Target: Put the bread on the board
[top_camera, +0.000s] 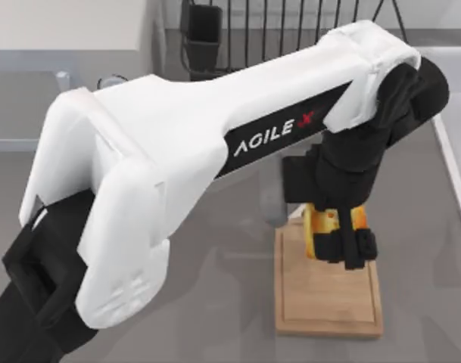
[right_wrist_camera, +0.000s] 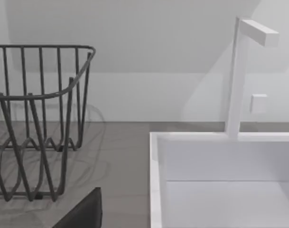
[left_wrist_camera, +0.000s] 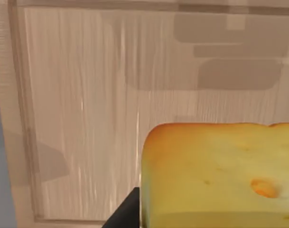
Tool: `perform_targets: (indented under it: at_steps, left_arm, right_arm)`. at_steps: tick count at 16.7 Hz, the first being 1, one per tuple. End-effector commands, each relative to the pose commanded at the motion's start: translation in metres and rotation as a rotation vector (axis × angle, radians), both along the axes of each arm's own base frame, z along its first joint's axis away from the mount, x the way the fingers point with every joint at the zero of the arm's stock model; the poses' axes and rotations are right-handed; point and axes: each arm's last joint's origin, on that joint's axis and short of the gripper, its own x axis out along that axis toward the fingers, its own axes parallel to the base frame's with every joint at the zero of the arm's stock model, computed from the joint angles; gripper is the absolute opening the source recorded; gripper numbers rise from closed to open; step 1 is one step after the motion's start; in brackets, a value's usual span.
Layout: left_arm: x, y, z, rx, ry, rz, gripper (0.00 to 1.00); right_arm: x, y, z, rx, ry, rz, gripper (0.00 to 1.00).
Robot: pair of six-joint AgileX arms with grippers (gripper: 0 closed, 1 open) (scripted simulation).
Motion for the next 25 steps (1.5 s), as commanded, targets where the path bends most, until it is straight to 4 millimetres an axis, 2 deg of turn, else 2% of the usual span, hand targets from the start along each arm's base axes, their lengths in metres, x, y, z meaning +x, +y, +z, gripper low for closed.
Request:
perform_targets:
  at_steps: [11,15,25]
  left_arm:
    - [-0.001,-0.002,-0.039,-0.001,-0.002,-0.001,0.0]
    - [-0.001,-0.002,-0.039,-0.001,-0.002,-0.001,0.0]
    - [-0.001,-0.002,-0.039,-0.001,-0.002,-0.001,0.75]
  right_arm:
    - [0.0,0.0,0.0,0.0,0.0,0.0,1.0]
    - [0.0,0.0,0.0,0.0,0.0,0.0,1.0]
    - [0.0,0.0,0.0,0.0,0.0,0.0,1.0]
